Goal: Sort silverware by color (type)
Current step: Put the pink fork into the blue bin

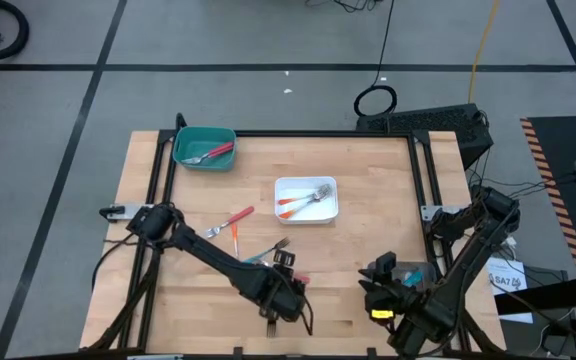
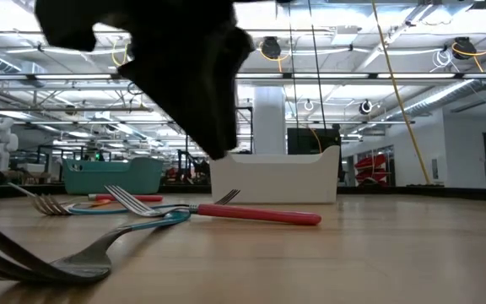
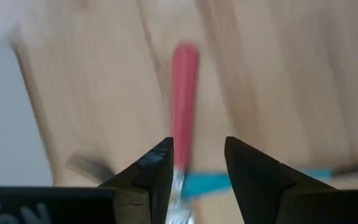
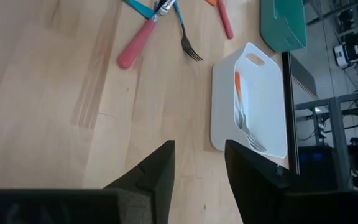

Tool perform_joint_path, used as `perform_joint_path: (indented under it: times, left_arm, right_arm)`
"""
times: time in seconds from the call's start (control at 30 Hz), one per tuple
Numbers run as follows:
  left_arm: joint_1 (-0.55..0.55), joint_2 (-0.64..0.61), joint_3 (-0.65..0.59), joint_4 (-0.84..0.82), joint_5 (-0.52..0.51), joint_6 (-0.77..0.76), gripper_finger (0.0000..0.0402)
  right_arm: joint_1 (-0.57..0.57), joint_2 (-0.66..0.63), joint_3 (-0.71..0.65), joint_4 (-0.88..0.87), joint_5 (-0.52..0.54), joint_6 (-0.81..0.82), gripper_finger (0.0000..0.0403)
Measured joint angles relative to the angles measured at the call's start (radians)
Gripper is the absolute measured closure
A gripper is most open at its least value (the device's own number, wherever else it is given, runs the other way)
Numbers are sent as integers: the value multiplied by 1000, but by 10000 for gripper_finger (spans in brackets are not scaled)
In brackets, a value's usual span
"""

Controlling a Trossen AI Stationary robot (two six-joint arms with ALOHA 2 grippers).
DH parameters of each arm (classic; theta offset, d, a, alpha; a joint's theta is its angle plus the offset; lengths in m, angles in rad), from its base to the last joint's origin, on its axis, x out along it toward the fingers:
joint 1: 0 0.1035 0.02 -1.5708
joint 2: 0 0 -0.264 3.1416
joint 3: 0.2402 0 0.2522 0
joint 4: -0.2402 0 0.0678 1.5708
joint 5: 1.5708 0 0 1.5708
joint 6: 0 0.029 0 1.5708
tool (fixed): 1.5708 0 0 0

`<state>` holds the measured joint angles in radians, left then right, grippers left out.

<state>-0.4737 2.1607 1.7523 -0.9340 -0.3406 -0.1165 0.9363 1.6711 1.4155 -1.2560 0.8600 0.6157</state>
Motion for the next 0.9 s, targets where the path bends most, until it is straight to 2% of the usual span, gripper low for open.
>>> perform_joint_path:
  times: [0.07, 0.2, 0.4, 0.63, 0.9]
  left_arm:
    - [18, -6, -1, -56, 3, -16, 250]
    - [41, -6, -32, -54, 8, -15, 250]
    - [61, -6, -173, 72, 40, -8, 250]
    - [72, -10, -216, 144, 31, -31, 250]
    - [122, -4, -215, 236, 177, -25, 250]
  right_arm:
    - [0, 0, 0, -1, 0, -9, 269]
    - [0, 0, 0, -4, 0, -37, 269]
    - [-1, 0, 0, -16, -1, -38, 269]
    - [-8, 0, 0, -15, -1, -36, 269]
    - [-38, 0, 0, 14, -1, -53, 269]
